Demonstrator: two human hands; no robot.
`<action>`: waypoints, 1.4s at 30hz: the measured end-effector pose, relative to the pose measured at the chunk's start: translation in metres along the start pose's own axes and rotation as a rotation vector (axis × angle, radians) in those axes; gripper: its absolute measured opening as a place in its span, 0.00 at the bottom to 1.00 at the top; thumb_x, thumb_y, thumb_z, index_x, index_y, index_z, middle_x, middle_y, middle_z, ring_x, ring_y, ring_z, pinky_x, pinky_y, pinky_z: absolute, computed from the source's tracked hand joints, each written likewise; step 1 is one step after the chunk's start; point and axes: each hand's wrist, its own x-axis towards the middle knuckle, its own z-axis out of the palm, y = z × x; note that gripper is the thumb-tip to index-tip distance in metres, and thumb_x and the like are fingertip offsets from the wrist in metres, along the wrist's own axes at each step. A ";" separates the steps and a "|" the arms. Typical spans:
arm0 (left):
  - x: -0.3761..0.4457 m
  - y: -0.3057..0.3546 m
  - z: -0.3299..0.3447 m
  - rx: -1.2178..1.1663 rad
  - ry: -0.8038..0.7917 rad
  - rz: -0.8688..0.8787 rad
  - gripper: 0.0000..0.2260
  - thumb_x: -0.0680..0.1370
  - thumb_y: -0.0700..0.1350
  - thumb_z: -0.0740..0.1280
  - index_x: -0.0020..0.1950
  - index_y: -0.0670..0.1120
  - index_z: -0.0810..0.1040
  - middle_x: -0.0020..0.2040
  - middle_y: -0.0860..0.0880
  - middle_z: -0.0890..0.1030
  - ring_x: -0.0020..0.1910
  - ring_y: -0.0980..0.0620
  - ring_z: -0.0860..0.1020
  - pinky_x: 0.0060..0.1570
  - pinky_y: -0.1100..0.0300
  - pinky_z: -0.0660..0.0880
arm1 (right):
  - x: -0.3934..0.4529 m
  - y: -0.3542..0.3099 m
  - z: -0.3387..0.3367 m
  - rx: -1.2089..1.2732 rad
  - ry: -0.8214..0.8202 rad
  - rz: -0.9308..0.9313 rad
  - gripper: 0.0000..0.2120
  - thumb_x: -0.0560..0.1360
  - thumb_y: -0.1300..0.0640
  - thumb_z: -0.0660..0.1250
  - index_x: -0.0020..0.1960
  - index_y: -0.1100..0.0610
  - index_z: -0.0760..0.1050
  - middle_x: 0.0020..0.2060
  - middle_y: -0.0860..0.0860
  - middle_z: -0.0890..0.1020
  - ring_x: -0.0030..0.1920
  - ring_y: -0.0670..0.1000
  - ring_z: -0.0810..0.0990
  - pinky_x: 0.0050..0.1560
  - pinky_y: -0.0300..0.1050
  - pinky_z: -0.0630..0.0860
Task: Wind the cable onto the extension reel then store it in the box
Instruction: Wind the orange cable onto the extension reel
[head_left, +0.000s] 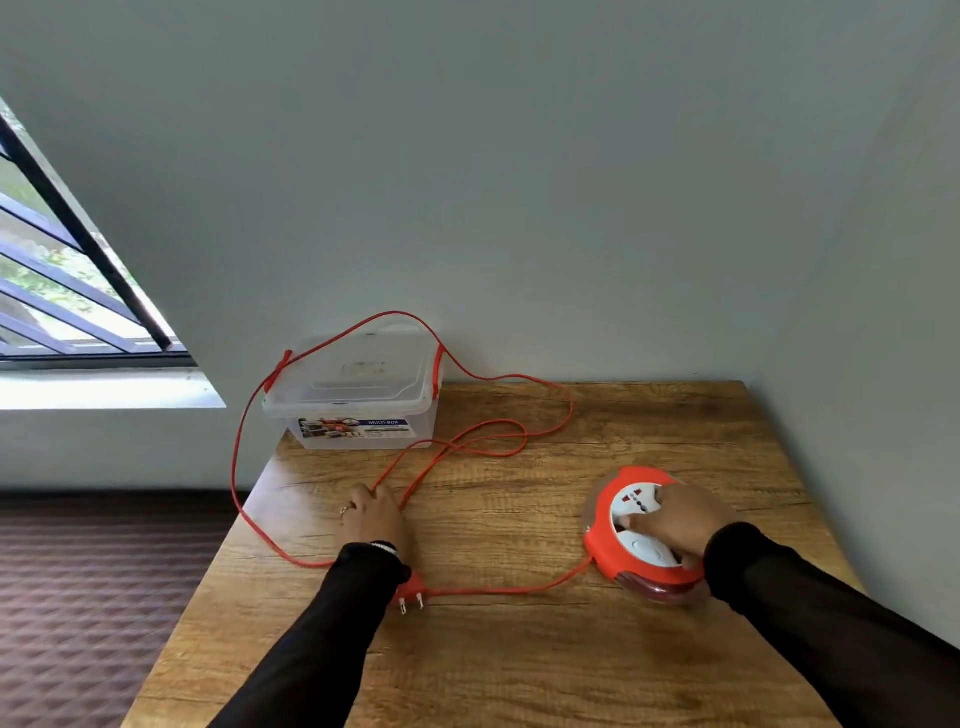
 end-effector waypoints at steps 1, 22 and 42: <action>-0.002 0.002 0.000 -0.006 0.000 0.026 0.14 0.77 0.38 0.55 0.62 0.39 0.67 0.62 0.38 0.69 0.58 0.36 0.74 0.59 0.47 0.72 | -0.001 -0.001 -0.001 0.020 -0.006 0.003 0.28 0.72 0.37 0.65 0.62 0.55 0.76 0.51 0.48 0.82 0.43 0.47 0.75 0.39 0.38 0.67; -0.066 0.052 -0.110 -1.264 -0.239 0.106 0.07 0.75 0.40 0.67 0.51 0.47 0.75 0.38 0.49 0.77 0.25 0.55 0.70 0.24 0.64 0.67 | -0.009 -0.005 -0.006 -0.002 -0.019 -0.020 0.17 0.74 0.42 0.65 0.38 0.55 0.72 0.24 0.40 0.71 0.27 0.42 0.71 0.26 0.35 0.62; -0.107 0.081 -0.059 -0.859 0.076 0.453 0.06 0.73 0.41 0.69 0.41 0.52 0.76 0.36 0.56 0.78 0.34 0.62 0.74 0.35 0.70 0.70 | -0.007 -0.004 -0.003 -0.023 -0.030 0.030 0.27 0.72 0.38 0.65 0.63 0.55 0.76 0.58 0.51 0.81 0.44 0.49 0.78 0.43 0.39 0.69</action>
